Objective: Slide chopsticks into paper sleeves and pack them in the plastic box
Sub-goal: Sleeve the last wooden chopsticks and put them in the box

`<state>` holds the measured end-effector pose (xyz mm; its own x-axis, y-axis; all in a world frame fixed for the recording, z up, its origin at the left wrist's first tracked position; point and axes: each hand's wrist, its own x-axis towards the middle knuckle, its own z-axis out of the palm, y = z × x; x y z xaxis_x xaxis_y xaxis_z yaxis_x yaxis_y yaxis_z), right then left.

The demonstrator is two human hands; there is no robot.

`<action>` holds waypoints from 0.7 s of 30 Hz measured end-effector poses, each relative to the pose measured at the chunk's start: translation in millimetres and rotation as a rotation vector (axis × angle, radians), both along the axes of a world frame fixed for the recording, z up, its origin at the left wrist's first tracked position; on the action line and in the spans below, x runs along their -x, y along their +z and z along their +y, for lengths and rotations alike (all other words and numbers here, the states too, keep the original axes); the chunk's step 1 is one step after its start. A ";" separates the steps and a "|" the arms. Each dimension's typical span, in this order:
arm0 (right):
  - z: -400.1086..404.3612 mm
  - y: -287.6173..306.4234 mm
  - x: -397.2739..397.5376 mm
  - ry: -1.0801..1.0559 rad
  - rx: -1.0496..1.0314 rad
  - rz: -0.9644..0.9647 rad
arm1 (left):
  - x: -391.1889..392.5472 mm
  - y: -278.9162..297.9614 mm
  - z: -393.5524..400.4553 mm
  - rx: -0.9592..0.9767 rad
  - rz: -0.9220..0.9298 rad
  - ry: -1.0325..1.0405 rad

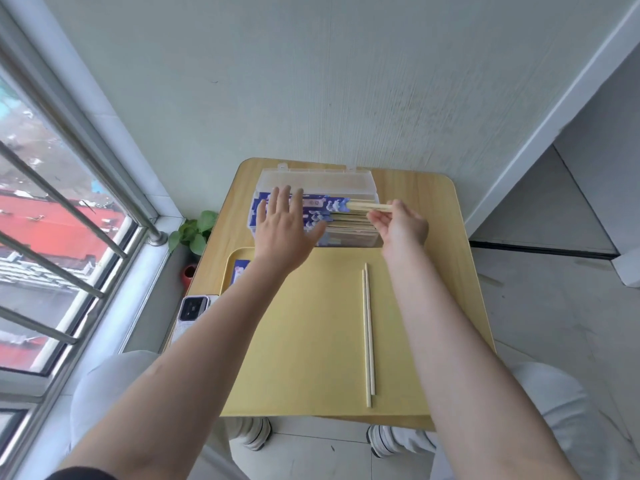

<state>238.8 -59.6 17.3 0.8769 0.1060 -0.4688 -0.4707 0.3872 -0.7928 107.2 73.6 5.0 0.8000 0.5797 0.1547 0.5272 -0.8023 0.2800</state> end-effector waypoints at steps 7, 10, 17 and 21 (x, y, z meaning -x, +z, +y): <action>31.3 -10.7 -23.3 0.153 0.124 0.031 | -15.8 -23.0 25.2 0.109 0.196 0.002; 31.2 -9.3 -26.1 0.234 0.316 -0.120 | -21.7 -28.3 31.6 0.100 0.217 0.000; 30.2 -15.1 -18.8 0.517 0.959 -0.746 | -32.3 -33.0 33.0 0.035 0.276 0.028; 33.7 -16.6 -14.2 0.879 1.385 -0.972 | -33.3 -34.4 31.4 0.032 0.313 0.041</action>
<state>253.0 -25.9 0.8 0.7665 0.6402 -0.0522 0.5816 -0.7263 -0.3664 140.5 105.0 -29.4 0.7819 0.6128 -0.1146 0.6233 -0.7721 0.1238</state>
